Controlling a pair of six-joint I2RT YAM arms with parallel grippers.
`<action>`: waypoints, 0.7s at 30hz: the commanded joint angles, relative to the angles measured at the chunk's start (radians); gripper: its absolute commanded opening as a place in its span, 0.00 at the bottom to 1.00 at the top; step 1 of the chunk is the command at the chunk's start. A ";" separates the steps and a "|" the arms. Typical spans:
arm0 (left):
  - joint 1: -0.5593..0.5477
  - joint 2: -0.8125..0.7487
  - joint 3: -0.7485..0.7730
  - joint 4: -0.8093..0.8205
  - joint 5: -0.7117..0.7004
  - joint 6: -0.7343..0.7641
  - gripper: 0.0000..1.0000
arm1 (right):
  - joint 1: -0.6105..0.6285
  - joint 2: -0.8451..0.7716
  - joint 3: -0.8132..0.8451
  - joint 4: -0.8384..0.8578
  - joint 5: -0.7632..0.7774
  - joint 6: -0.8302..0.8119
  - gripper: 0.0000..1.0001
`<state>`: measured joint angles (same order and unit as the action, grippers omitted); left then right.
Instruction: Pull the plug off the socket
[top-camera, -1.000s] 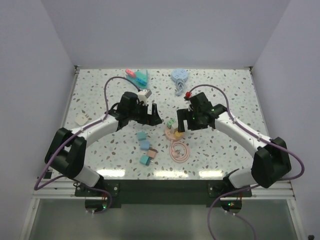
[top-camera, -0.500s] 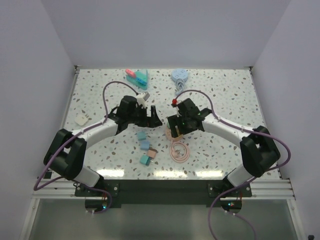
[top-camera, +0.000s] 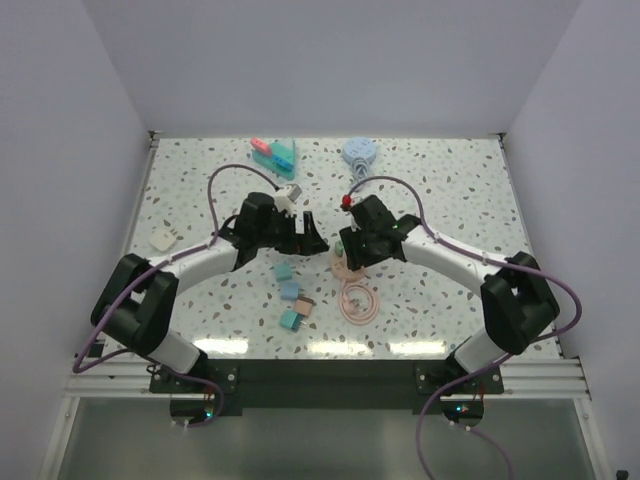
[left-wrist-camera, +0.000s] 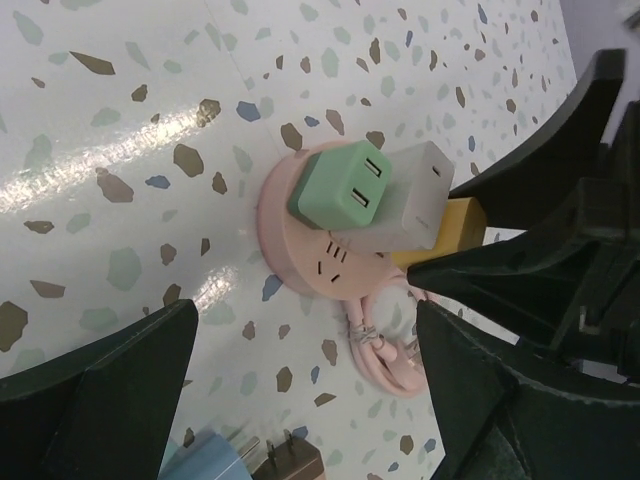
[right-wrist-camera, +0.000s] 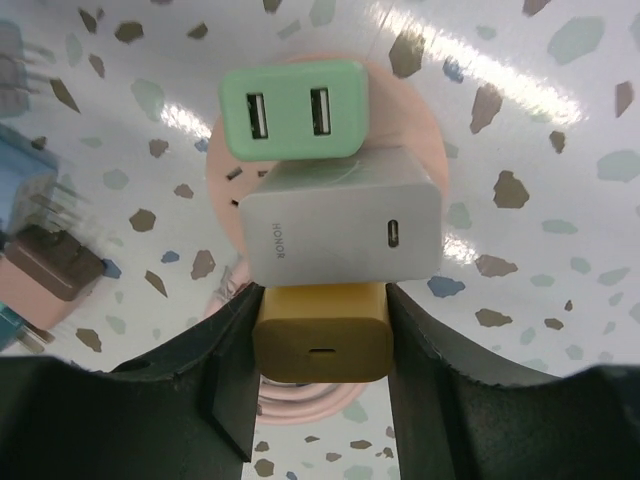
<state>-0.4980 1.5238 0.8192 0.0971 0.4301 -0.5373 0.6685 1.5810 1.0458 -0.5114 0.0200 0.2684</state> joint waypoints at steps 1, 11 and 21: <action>-0.004 0.038 -0.012 0.096 0.062 -0.019 0.96 | -0.003 -0.081 0.105 -0.015 0.043 0.052 0.00; 0.004 -0.022 0.008 0.061 -0.065 -0.021 0.96 | -0.007 -0.047 0.339 -0.242 0.029 0.063 0.00; 0.142 -0.298 0.017 -0.135 -0.369 -0.021 1.00 | 0.080 0.074 0.287 -0.141 -0.246 0.071 0.00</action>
<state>-0.3958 1.2793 0.8146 0.0334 0.1669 -0.5583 0.6926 1.6062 1.3540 -0.7074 -0.1383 0.3305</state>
